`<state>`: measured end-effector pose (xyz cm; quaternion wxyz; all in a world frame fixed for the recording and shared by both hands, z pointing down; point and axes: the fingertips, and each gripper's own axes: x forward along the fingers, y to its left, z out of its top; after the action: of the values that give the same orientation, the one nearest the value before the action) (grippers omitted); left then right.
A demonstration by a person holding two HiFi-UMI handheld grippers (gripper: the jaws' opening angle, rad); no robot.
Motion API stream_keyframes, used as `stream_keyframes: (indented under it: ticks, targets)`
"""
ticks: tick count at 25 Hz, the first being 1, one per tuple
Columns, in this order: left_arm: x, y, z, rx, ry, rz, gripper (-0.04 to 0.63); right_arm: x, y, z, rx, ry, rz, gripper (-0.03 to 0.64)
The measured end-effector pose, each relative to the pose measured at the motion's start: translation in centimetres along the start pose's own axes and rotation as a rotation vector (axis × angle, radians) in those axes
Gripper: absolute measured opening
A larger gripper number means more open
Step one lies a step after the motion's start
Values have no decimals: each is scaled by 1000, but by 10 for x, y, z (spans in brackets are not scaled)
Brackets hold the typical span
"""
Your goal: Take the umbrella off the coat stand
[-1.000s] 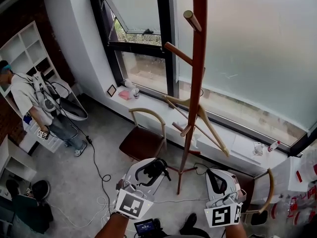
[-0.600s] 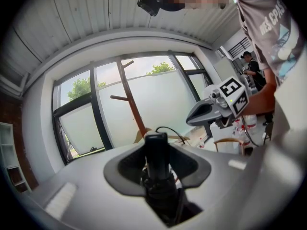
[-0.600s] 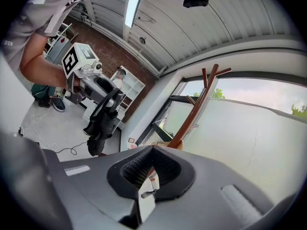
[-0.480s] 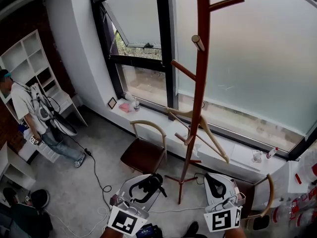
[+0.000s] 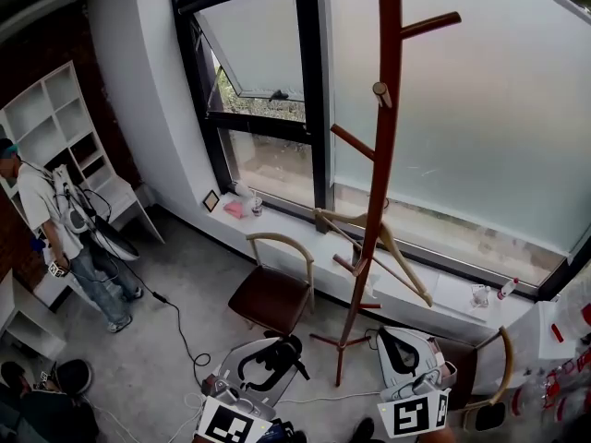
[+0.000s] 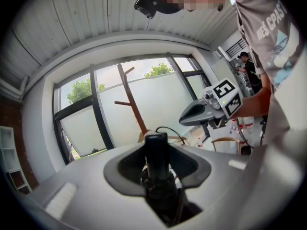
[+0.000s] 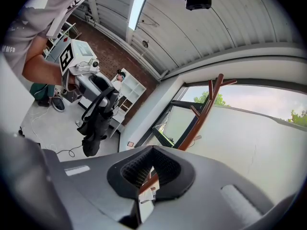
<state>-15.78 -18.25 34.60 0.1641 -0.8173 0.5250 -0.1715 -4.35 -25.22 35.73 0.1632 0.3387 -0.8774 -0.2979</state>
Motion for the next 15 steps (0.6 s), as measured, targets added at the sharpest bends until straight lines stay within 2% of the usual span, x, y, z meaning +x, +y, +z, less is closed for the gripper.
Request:
stream_keyframes:
  ticks: [15]
  targets:
    - [-35,3,-1,-10,26,-13,146,-9,18,21,-12,40,22,0]
